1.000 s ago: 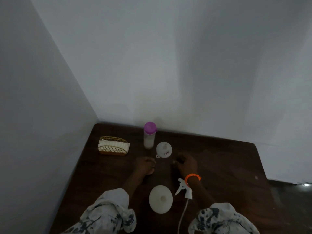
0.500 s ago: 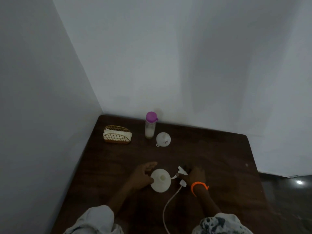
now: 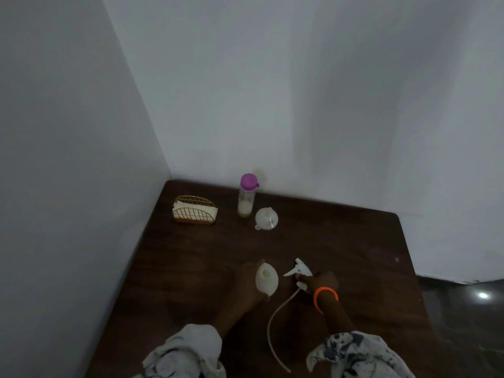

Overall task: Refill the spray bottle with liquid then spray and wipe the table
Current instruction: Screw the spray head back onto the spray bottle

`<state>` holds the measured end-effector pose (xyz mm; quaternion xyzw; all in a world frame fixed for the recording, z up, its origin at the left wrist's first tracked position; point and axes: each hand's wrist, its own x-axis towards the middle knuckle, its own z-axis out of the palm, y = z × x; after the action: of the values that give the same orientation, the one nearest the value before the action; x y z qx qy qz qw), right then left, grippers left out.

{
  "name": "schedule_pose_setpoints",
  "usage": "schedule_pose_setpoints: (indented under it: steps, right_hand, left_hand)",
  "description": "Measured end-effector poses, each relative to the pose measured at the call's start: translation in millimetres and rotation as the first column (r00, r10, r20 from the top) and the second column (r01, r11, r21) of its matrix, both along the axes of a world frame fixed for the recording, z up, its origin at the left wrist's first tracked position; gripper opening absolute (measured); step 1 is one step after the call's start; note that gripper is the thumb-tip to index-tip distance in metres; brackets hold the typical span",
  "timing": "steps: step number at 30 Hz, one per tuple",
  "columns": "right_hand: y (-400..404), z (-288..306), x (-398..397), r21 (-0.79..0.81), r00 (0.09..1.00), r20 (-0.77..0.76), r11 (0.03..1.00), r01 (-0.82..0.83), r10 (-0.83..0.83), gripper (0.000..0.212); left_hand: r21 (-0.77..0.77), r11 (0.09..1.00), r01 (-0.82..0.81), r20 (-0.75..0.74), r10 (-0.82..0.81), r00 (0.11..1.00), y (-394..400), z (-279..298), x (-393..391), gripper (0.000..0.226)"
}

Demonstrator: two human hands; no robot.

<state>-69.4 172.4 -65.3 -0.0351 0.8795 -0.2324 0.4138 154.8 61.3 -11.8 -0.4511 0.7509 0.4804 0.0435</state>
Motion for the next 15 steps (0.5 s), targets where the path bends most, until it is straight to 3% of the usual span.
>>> schedule_pose_setpoints:
  steps: [4,7,15]
  right_hand:
    - [13,37,-5,-0.142,0.963,0.151,0.959,0.246,-0.225,0.067]
    - [20,65,-9,-0.308,0.824,0.403,0.788,0.533,-0.399,0.055]
    - [4,145,-40,-0.539,0.694,0.636,0.449,0.713,-0.337,0.013]
  left_hand:
    - [0.038,0.999,-0.008,-0.011,0.009,1.0,3,-6,-2,0.122]
    - [0.021,1.0,-0.001,-0.041,0.002,0.999,0,-10,-2,0.118]
    - [-0.012,1.0,0.027,-0.067,-0.028,0.997,-6,14,-11,0.113]
